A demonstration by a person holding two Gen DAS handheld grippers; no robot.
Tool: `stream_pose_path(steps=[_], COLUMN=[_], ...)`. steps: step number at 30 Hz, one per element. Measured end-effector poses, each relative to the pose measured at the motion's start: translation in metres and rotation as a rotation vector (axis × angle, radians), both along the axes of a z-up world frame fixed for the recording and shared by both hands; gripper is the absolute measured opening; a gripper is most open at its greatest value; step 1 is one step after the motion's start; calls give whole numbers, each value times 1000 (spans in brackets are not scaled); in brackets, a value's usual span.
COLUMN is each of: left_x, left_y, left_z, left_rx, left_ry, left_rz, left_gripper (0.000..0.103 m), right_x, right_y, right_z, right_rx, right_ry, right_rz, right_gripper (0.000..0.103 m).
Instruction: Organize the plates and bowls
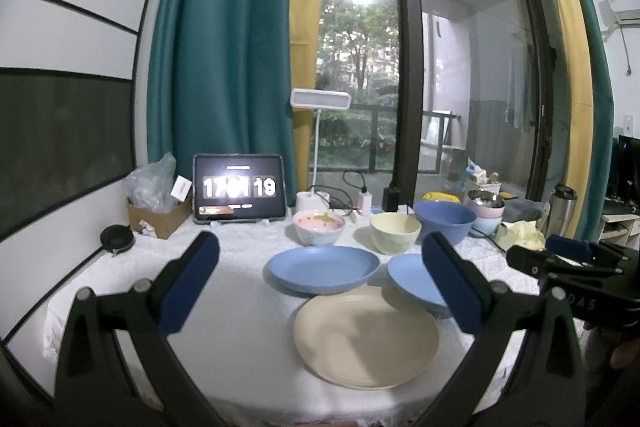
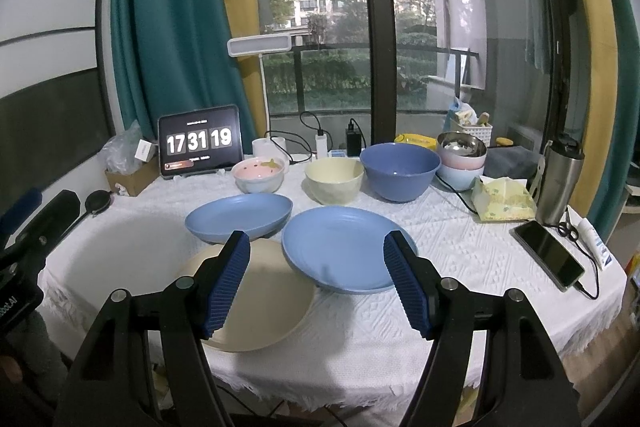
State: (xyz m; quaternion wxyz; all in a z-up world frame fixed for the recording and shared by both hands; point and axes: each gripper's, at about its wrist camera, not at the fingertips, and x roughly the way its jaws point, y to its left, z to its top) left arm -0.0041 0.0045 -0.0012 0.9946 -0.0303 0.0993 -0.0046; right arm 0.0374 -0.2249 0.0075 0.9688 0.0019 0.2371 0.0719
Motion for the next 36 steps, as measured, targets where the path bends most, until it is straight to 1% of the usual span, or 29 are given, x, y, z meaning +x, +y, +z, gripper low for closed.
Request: stream_pose_path(steps=[11,18,25,36], left_x=[0,12,45,103], left_y=[-1,-9,-26,-66], left_z=[-1,-2,-8,-18], left_rx=[0,16,38,87], left_ry=[5,24,80,174], left_rz=[0,1,-26,-61], left_gripper=[102,102,102,102], right_x=[7,15,40,85], right_y=[1,-3,-16,-55], right_z=[7,8,-2,-24], right_rx=[-28,-27,-16,24], right_ry=[-19,-13,22,87], right_rz=[-1,-4,-30,-78], right_gripper=[73,73,73,73])
